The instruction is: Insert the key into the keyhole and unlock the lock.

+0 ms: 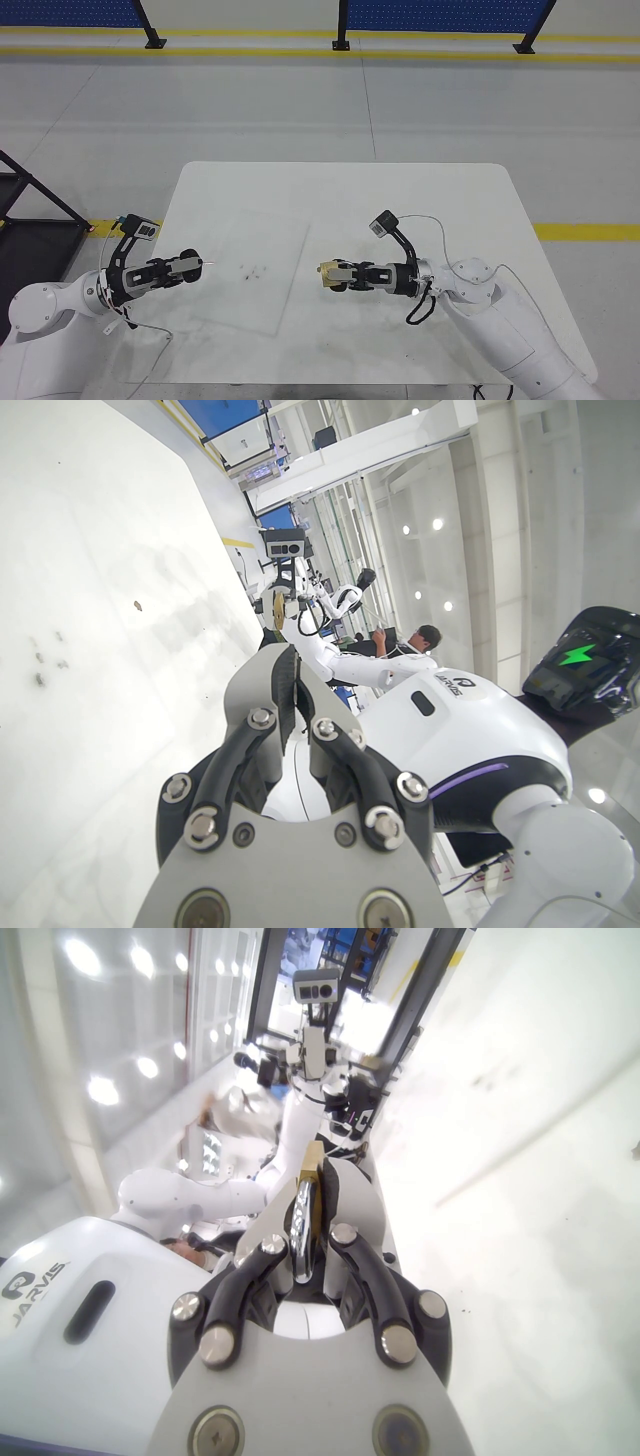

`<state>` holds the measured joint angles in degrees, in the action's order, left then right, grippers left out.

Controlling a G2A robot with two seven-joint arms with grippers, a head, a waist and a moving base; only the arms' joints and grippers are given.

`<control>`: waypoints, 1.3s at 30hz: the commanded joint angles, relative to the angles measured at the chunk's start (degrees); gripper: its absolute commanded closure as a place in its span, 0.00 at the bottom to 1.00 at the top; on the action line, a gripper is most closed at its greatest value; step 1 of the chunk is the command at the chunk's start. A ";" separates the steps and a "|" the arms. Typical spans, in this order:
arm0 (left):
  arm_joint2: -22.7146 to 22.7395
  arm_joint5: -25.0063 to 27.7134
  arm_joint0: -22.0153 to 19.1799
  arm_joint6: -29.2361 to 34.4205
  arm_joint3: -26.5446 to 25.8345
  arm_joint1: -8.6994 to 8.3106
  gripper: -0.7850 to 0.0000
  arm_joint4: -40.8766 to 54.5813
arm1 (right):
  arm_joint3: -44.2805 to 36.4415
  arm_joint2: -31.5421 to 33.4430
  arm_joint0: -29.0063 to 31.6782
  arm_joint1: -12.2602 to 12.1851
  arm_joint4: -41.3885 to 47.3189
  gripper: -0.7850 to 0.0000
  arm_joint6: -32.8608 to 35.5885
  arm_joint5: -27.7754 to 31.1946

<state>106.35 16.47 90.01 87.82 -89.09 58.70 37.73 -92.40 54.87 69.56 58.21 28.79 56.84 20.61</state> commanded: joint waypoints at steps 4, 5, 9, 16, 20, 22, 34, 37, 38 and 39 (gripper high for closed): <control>-1.86 -0.96 0.12 -6.39 -0.70 0.44 1.00 0.88 | -0.47 0.88 1.20 0.34 1.56 1.00 -5.43 3.29; -3.06 -0.05 0.08 -7.98 -1.49 0.58 1.00 -0.24 | -0.31 0.91 1.83 0.46 1.53 1.00 -6.86 4.52; -8.37 2.36 -0.71 -12.89 -2.95 1.15 1.00 -4.10 | 0.43 0.78 2.53 0.75 -0.81 1.00 -9.72 5.41; -13.63 5.84 -3.09 -16.45 -2.87 1.45 1.00 -10.37 | 0.54 0.26 3.05 1.19 -3.47 1.00 -11.90 4.54; -15.90 7.09 -3.68 -17.46 -2.76 1.56 1.00 -12.35 | 0.48 -0.14 3.35 1.46 -4.06 1.00 -12.73 4.03; -16.98 7.05 -4.12 -17.55 -2.63 1.58 1.00 -12.94 | 0.55 -0.29 3.55 1.63 -3.61 1.00 -13.20 3.91; -23.94 11.73 -6.29 -21.96 -2.87 2.21 1.00 -16.46 | 1.32 -1.14 4.11 2.38 -2.22 1.00 -12.07 4.61; -25.68 12.48 -6.83 -23.67 -2.38 2.44 1.00 -17.17 | 1.67 -1.12 4.21 2.53 -1.88 1.00 -11.78 5.09; -26.19 12.64 -7.01 -24.19 -2.20 2.50 1.00 -17.22 | 1.77 -1.11 4.26 2.57 -1.85 1.00 -11.72 5.21; -26.75 12.82 -7.17 -24.60 -2.10 2.58 1.00 -17.12 | 1.84 -1.13 4.33 2.62 -1.87 1.00 -11.66 5.35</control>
<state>80.14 29.14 82.98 63.65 -91.30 61.22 20.52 -90.61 53.75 73.83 60.79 26.93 45.14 25.85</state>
